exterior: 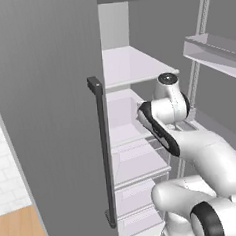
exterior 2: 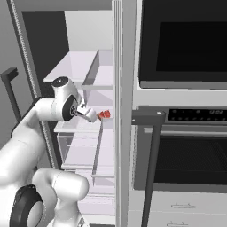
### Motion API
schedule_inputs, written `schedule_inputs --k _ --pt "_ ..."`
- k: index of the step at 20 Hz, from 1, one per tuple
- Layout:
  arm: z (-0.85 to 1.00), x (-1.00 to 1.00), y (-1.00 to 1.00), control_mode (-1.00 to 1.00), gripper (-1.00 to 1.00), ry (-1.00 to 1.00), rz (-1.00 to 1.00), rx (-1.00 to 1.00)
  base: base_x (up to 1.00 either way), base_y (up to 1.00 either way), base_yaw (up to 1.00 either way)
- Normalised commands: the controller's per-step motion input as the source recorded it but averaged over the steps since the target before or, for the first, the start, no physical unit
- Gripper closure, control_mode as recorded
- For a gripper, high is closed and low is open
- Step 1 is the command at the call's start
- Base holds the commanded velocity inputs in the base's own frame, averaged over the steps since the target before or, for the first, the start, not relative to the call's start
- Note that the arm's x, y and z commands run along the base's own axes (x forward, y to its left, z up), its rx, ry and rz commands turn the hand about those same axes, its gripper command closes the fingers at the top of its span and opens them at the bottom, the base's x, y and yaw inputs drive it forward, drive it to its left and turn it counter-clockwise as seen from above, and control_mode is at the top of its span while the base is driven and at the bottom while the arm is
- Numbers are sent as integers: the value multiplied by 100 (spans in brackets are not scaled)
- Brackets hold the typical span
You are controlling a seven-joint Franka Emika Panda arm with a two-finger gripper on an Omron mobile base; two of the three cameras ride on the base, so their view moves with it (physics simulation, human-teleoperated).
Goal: Place one mushroom and one steak in each tupperware on the nearby counter, to pack two identical lunches.
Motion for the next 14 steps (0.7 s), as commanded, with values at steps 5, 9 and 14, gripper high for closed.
schedule_inputs --k 5,9,14 --pt "-40 44 0 -100 -100 0 -14 3 0 0 0" --pt "-14 64 0 -100 -100 0 -12 1 0 0 0" --pt "-25 41 0 -100 -100 1 -5 0 0 0 0"
